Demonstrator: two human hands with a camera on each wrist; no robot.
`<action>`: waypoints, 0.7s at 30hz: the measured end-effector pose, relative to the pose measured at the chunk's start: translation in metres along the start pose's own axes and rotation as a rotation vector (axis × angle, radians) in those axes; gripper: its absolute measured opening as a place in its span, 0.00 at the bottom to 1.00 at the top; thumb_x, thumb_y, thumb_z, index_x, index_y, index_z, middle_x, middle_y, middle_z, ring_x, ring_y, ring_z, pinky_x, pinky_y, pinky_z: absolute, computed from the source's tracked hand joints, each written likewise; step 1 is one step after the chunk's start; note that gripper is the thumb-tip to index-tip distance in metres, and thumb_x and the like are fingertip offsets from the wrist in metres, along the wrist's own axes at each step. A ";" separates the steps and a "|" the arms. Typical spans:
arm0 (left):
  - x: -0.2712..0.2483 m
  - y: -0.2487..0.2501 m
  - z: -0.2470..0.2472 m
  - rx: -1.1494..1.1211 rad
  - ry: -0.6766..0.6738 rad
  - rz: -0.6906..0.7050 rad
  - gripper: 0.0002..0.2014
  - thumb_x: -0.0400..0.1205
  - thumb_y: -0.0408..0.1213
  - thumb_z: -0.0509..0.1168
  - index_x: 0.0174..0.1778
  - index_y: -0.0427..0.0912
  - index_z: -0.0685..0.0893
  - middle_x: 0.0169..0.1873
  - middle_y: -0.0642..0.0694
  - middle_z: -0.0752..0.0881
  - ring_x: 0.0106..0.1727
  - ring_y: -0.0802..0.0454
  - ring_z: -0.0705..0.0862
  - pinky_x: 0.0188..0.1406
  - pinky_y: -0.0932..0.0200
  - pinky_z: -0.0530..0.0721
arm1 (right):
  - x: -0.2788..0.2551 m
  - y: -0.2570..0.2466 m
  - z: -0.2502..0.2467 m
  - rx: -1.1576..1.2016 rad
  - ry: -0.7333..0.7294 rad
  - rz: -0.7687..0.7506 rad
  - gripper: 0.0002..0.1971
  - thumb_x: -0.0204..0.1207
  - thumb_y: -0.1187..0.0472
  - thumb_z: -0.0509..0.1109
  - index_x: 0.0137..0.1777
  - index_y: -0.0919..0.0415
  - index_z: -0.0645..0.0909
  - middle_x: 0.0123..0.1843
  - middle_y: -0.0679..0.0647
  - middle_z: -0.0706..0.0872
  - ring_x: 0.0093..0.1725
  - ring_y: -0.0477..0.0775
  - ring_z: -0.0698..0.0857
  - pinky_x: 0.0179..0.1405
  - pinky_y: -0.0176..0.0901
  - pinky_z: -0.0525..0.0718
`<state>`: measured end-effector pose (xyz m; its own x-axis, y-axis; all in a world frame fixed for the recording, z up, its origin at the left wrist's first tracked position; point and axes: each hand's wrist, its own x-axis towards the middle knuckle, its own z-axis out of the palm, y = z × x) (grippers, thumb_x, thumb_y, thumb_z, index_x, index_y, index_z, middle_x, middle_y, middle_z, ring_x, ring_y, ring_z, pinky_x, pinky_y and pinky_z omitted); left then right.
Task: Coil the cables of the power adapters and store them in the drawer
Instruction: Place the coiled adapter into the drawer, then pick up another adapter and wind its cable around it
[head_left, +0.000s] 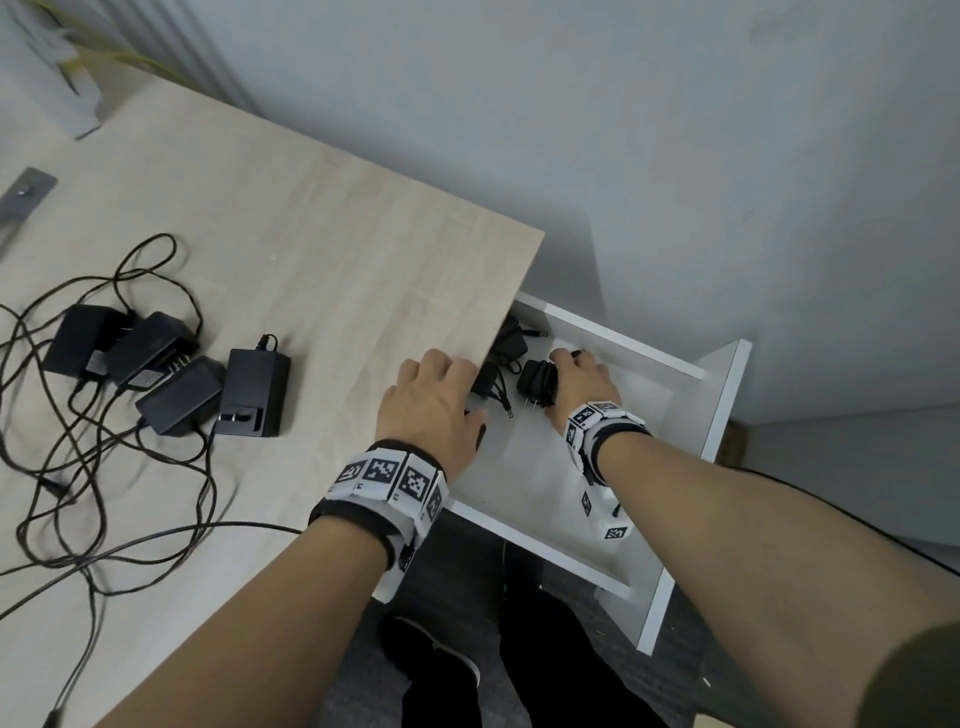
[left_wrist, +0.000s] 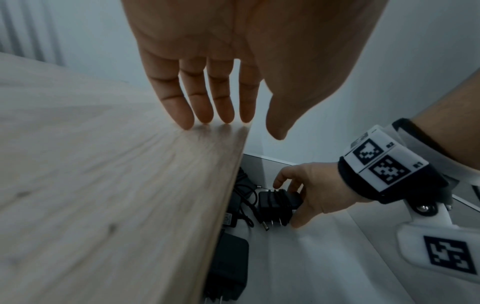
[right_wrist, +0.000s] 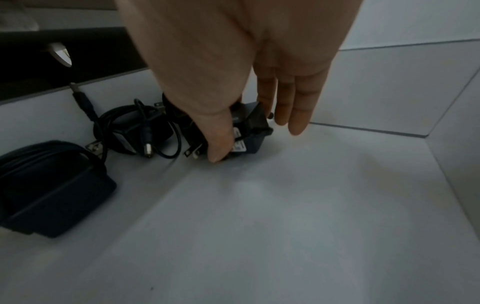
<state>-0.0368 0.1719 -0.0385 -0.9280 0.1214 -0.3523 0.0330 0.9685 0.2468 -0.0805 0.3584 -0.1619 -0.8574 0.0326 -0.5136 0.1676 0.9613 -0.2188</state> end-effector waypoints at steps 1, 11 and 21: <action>-0.002 0.000 -0.003 -0.005 -0.012 -0.010 0.20 0.81 0.48 0.63 0.68 0.47 0.72 0.62 0.47 0.73 0.61 0.45 0.71 0.55 0.51 0.78 | -0.002 -0.001 -0.004 0.007 0.003 0.003 0.32 0.69 0.63 0.75 0.71 0.53 0.66 0.69 0.59 0.71 0.66 0.64 0.73 0.57 0.52 0.78; -0.038 -0.037 -0.045 -0.062 -0.071 -0.145 0.25 0.84 0.48 0.60 0.77 0.50 0.64 0.72 0.48 0.68 0.70 0.47 0.69 0.61 0.50 0.79 | -0.032 -0.056 -0.080 0.045 0.149 -0.079 0.25 0.75 0.61 0.68 0.72 0.58 0.68 0.70 0.60 0.73 0.68 0.64 0.74 0.61 0.55 0.79; -0.107 -0.113 -0.079 -0.091 0.073 -0.314 0.22 0.82 0.50 0.63 0.70 0.49 0.70 0.65 0.46 0.73 0.66 0.44 0.72 0.60 0.47 0.79 | -0.080 -0.165 -0.124 0.012 0.254 -0.249 0.25 0.75 0.68 0.61 0.71 0.54 0.68 0.69 0.57 0.72 0.66 0.60 0.73 0.50 0.47 0.74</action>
<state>0.0292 0.0318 0.0429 -0.9119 -0.1986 -0.3591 -0.2888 0.9323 0.2178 -0.0994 0.2309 0.0180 -0.9662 -0.1335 -0.2207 -0.0572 0.9452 -0.3215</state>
